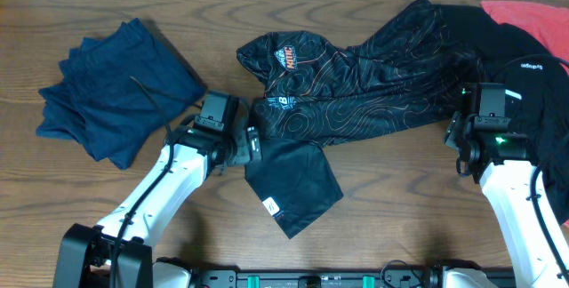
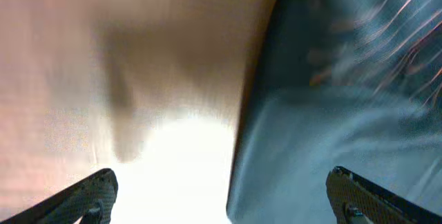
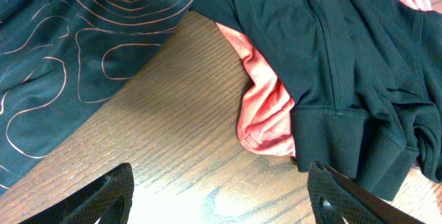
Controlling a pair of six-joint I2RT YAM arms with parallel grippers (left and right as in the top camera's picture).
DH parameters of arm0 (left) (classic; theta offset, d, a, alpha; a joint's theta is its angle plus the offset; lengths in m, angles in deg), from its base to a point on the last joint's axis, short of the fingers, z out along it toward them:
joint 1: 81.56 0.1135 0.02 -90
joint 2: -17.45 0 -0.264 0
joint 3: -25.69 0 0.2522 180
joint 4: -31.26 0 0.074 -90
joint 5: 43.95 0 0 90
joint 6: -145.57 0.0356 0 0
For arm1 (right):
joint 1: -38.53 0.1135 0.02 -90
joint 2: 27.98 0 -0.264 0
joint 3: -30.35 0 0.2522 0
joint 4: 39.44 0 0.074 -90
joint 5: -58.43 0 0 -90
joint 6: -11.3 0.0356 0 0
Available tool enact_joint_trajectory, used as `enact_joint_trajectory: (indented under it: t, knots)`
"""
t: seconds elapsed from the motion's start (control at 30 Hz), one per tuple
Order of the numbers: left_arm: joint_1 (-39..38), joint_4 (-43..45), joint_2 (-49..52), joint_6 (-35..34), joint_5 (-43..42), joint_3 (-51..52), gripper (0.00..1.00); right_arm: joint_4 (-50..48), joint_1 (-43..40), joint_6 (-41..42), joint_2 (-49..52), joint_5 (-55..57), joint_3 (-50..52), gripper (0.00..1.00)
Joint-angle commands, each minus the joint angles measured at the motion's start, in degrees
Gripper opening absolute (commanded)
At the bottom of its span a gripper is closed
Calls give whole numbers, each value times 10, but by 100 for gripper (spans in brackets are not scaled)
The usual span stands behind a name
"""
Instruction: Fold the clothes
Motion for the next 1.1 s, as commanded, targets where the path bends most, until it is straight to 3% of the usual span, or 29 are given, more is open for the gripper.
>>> enact_joint_trajectory:
  t: [0.0,0.07,0.23,0.4,0.6,0.67,0.77,0.8,0.93,1.07]
  knots:
    - [-2,-6,1,-10,-53,5,98,0,-5,-3,-5,2,-4,79]
    - [-2,4,1,-10,-54,12,99,1,-5,-3,-5,2,-4,79]
    - [-2,54,14,-10,-101,35,76,5,-5,-3,-5,2,-4,79]
    - [-2,72,59,-29,-128,39,76,7,-5,-3,-5,2,-4,79]
    - [-2,96,88,-41,-148,39,67,8,-5,-3,-5,2,-4,79]
    - [-3,102,92,-43,-165,39,52,9,-5,-3,-5,2,-4,79]
    - [-5,103,94,-42,-174,39,11,11,-5,-4,-5,-4,-4,80]
    - [-5,103,94,-42,-174,39,6,13,-5,-6,-5,-13,-4,80]
    - [4,92,89,-22,-174,34,6,27,-5,-6,-5,-39,-4,80]
    - [50,9,52,37,-172,8,6,35,-5,-7,-5,-43,-4,81]
